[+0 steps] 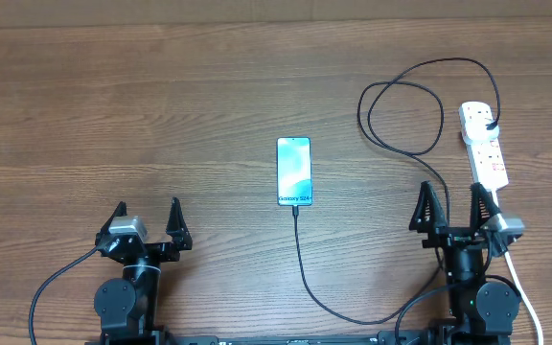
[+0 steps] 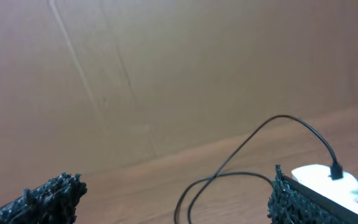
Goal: Plug charger to phone and switch on socket
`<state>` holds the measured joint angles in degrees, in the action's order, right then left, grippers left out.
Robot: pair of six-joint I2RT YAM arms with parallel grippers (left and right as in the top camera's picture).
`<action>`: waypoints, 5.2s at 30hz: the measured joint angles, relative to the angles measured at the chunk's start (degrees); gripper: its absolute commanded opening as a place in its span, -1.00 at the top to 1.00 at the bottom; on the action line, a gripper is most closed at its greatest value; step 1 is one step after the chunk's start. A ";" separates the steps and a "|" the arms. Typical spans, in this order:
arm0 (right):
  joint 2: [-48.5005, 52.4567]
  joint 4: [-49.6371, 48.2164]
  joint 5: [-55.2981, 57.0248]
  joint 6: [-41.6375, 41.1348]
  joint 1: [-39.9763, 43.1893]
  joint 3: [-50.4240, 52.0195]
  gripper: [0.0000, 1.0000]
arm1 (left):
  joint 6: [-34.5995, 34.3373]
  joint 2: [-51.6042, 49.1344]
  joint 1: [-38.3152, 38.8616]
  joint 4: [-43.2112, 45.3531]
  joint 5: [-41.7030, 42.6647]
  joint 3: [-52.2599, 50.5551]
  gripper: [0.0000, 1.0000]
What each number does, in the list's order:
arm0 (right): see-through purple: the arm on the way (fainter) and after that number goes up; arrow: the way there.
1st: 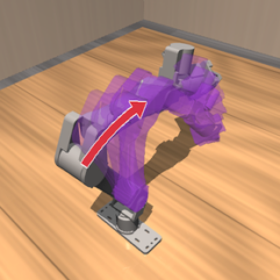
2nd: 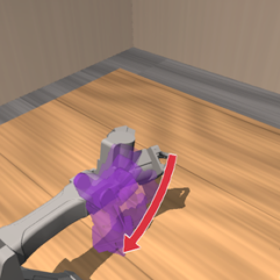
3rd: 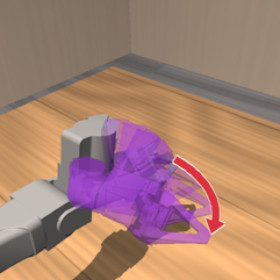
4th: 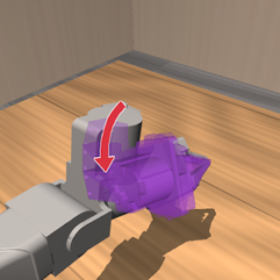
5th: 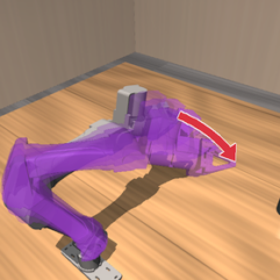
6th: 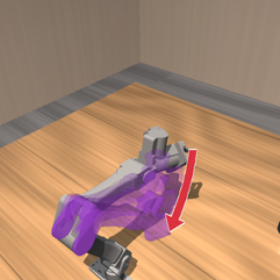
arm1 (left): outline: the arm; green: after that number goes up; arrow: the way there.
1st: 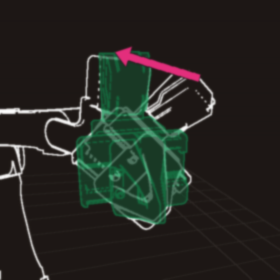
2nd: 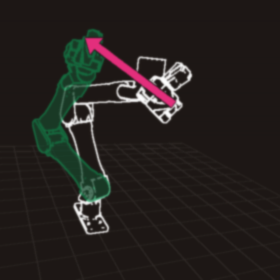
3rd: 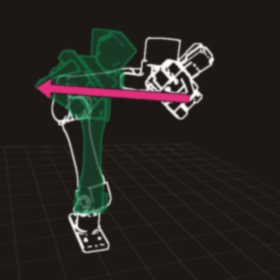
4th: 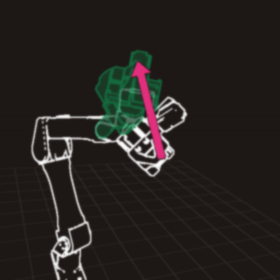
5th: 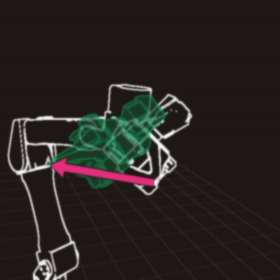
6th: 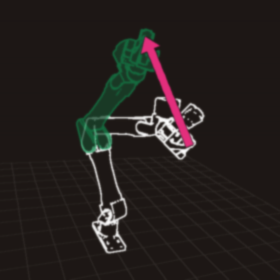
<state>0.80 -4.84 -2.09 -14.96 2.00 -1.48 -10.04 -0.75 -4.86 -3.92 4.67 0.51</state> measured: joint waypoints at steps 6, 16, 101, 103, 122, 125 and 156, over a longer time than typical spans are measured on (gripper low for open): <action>0.00 0.07 0.24 0.00 0.92 0.42 -1.00 | 0.00 0.00 0.00 0.00 0.02 0.00 -0.99; -0.07 6.75 3.69 0.00 0.96 0.42 -1.00 | 0.00 0.00 0.00 0.00 0.02 0.00 -0.99; -0.07 9.68 2.32 14.97 0.98 0.42 -1.00 | 11.26 0.00 0.00 0.00 0.07 0.00 -0.99; -0.07 9.66 2.29 14.97 0.96 0.42 -1.00 | 11.54 0.00 0.00 0.00 0.07 0.00 -0.99; -0.07 9.68 2.32 14.99 0.98 0.42 -1.00 | 11.74 0.00 0.00 0.00 0.00 0.00 -0.99; -0.07 9.64 2.29 14.95 0.96 0.42 -1.00 | 11.76 0.00 0.00 0.00 0.00 0.00 -0.99; -0.07 9.64 2.29 14.97 0.98 0.42 -0.99 | 11.76 0.00 0.00 0.00 0.00 0.00 -0.99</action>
<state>0.73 4.80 0.21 0.01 2.98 -1.06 1.72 -0.75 -4.86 -3.92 4.67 0.51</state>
